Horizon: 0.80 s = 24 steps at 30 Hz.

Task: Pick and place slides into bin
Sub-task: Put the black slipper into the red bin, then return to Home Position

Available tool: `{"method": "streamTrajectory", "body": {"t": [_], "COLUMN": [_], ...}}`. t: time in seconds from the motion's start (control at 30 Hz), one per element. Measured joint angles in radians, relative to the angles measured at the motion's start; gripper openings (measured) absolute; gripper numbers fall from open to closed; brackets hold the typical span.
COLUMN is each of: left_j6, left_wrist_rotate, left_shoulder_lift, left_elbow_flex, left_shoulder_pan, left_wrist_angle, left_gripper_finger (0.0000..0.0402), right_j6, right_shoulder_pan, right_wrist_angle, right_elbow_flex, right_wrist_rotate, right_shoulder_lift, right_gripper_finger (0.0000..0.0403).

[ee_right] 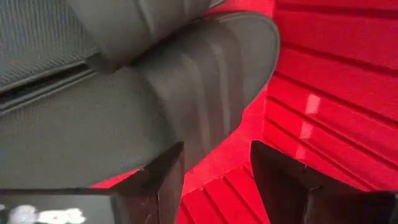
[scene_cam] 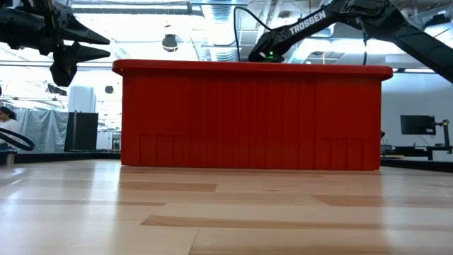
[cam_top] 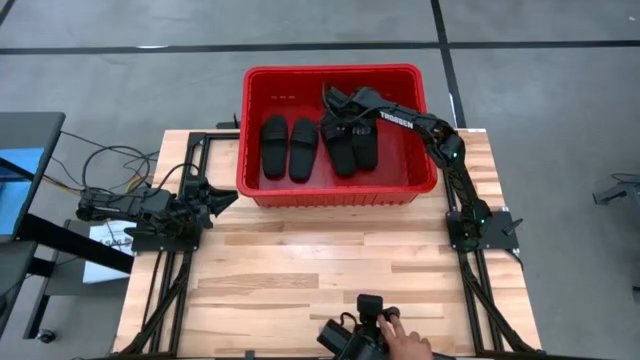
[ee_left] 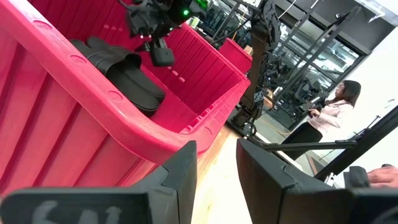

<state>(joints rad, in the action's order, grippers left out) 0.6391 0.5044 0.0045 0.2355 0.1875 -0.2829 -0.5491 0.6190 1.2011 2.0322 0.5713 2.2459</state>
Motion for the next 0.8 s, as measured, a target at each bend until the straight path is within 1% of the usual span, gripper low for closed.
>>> {"method": "streamTrajectory", "body": {"t": [0.07, 0.27, 0.4, 0.6, 0.73, 0.8], "left_j6": [0.0, -0.001, -0.001, -0.001, -0.002, -0.002], "left_wrist_rotate": [0.0, 0.0, 0.0, 0.0, 0.0, 0.0], "left_shoulder_lift": [0.0, 0.0, 0.0, 0.0, 0.0, 0.0], "left_elbow_flex": [0.0, 0.0, 0.0, 0.0, 0.0, 0.0], "left_shoulder_pan": [0.0, 0.0, 0.0, 0.0, 0.0, 0.0], "left_wrist_angle": [0.0, 0.0, 0.0, 0.0, 0.002, 0.002], "left_gripper_finger": [0.0103, 0.0103, 0.0103, 0.0103, 0.0103, 0.0103], "right_j6": [0.0, 0.001, 0.015, 0.069, 0.119, 0.139], "right_shoulder_pan": [-0.002, -0.003, -0.003, -0.003, -0.003, -0.007], "right_wrist_angle": [0.015, 0.133, 0.224, 0.31, 0.324, 0.3], "right_elbow_flex": [0.025, 0.078, 0.106, 0.205, 0.31, 0.32], "right_wrist_rotate": [-0.011, -0.067, -0.122, -0.269, -0.363, -0.396], "right_shoulder_lift": [0.0, 0.0, 0.0, 0.0, 0.0, -0.02], "right_gripper_finger": [0.0175, 0.0175, 0.0175, 0.0175, 0.0175, 0.0175]}}
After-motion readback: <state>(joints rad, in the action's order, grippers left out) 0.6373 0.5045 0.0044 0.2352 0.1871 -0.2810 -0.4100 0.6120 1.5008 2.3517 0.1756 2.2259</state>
